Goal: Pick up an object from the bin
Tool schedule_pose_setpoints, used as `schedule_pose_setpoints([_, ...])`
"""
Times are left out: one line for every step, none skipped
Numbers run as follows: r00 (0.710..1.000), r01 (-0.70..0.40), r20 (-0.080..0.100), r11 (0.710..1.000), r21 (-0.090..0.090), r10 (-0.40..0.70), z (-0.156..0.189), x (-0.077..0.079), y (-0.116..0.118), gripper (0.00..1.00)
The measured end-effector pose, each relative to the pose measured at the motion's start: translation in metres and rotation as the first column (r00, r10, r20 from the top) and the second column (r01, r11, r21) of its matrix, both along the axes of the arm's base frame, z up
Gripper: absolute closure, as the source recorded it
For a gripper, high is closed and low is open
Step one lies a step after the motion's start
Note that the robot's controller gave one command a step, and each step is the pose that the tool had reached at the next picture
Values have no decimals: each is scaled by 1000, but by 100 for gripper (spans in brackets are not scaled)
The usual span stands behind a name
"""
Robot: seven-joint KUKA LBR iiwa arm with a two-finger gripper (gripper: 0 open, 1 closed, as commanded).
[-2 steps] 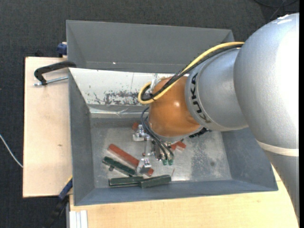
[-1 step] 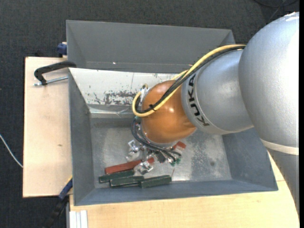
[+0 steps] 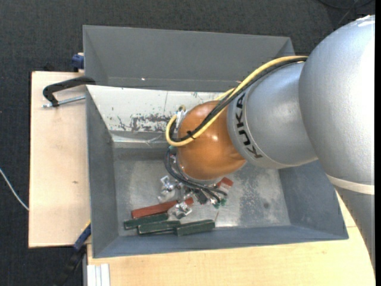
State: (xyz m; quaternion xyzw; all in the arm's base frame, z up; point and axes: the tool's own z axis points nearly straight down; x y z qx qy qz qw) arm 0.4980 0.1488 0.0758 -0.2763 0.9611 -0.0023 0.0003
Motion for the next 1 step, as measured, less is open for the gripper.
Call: schedule_pose_setpoints([999, 47, 4, 999, 7, -48, 143, 20, -2, 100])
